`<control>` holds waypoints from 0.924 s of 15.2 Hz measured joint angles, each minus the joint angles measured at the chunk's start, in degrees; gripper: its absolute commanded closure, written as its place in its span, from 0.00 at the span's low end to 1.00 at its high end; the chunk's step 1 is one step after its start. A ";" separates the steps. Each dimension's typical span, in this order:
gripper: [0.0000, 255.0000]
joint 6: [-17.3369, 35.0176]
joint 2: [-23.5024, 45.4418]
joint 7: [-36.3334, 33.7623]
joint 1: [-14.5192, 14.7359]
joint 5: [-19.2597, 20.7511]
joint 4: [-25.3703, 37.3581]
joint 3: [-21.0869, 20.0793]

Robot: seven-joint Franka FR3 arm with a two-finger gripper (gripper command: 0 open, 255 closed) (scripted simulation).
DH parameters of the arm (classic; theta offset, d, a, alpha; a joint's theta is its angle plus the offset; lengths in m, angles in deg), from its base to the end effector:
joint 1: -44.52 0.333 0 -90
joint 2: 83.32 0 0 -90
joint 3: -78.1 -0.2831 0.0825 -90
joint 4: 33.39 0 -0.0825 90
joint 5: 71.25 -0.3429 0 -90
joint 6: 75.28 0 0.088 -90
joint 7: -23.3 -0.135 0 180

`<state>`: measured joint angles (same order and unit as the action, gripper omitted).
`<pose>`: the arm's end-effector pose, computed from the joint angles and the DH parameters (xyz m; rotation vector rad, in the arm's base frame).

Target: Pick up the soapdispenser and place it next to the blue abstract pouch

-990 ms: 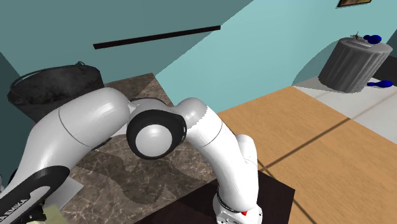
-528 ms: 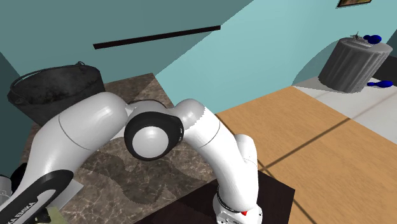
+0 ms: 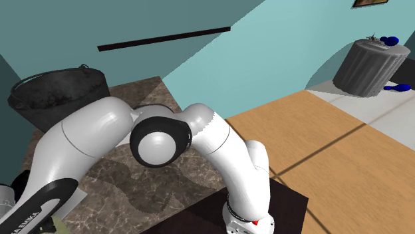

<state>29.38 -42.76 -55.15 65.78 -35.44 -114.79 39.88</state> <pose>0.4354 0.4747 0.2950 2.9287 -0.3159 0.1566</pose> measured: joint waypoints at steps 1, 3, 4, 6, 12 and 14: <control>0.00 -0.04 0.15 -0.02 0.06 -0.03 -0.05 0.01; 0.00 -0.05 0.22 -0.03 0.09 -0.05 -0.13 0.01; 0.00 -0.05 0.23 -0.04 0.09 -0.06 -0.15 0.01; 0.00 -0.90 0.17 0.24 0.30 -0.25 0.73 -0.07; 0.00 -6.04 -0.91 1.43 1.66 -1.44 5.34 -0.81; 0.00 -6.18 -0.96 1.44 1.69 -1.49 5.42 -0.84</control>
<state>23.20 -43.73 -53.71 67.46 -36.93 -109.37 39.04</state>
